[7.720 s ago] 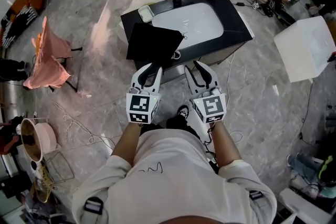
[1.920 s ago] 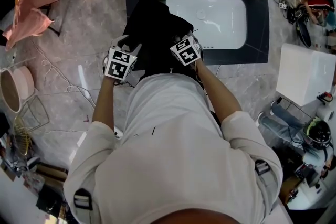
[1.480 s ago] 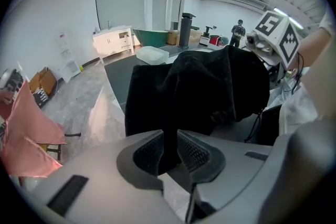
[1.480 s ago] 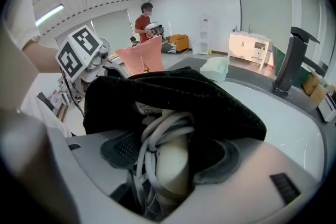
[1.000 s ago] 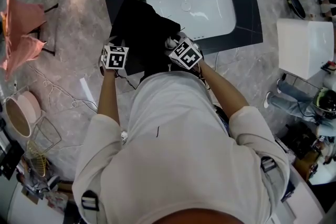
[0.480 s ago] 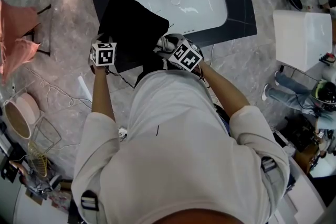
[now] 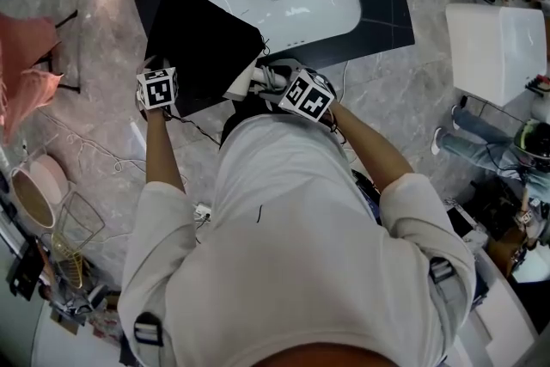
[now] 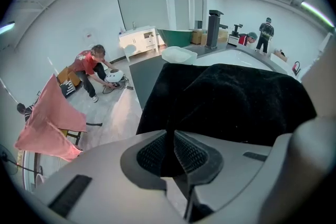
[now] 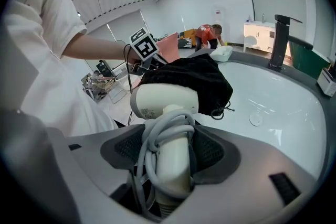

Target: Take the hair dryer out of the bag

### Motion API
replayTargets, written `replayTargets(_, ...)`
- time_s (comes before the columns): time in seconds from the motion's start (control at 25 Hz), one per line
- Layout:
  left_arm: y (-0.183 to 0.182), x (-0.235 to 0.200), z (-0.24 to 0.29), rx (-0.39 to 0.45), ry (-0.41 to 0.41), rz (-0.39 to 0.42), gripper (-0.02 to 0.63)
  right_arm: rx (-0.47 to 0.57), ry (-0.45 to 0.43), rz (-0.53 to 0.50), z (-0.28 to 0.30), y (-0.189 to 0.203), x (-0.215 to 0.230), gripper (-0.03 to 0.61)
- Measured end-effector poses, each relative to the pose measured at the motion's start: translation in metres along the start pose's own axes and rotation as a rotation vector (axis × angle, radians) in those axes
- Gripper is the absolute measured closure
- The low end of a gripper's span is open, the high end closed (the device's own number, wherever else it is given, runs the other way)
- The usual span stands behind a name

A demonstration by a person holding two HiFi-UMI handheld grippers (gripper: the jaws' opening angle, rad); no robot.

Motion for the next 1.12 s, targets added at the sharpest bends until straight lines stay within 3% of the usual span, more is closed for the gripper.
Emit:
replayTargets(0.32,-0.001,0.005,-0.001,0.013,-0.048,-0.016,0.571,0.048,-0.034,0.042,-0.025,0.018,-0.004,0.296)
replayTargets(0.56,0.001,0.004,-0.001,0.009,-0.062,-0.035,0.572,0.106,0.009,0.098,-0.058,0.025,0.007,0.298)
replayTargets(0.84,0.001,0.002,0.000,0.005,-0.026,-0.128,0.567,0.216,0.075,0.165,-0.088,0.020,0.028,0.298)
replayTargets(1.0,-0.001,-0.001,-0.010,-0.011,-0.013,-0.174,0.474,0.275,0.112,0.178,-0.094,0.000,0.044,0.298)
replayTargets(1.12,-0.005,0.003,-0.023,0.011,0.043,-0.190,0.430,0.310,0.150,0.172,-0.093,-0.019,0.054,0.298)
Point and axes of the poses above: the fingertips, and each gripper's own axes: z forward along the fingers, x to its right, y out of its underside, the point moved 3 cm from there along -z, backward along the fingers, and after that the axes turned 5 degrees about -z, right-handed, at the moved point
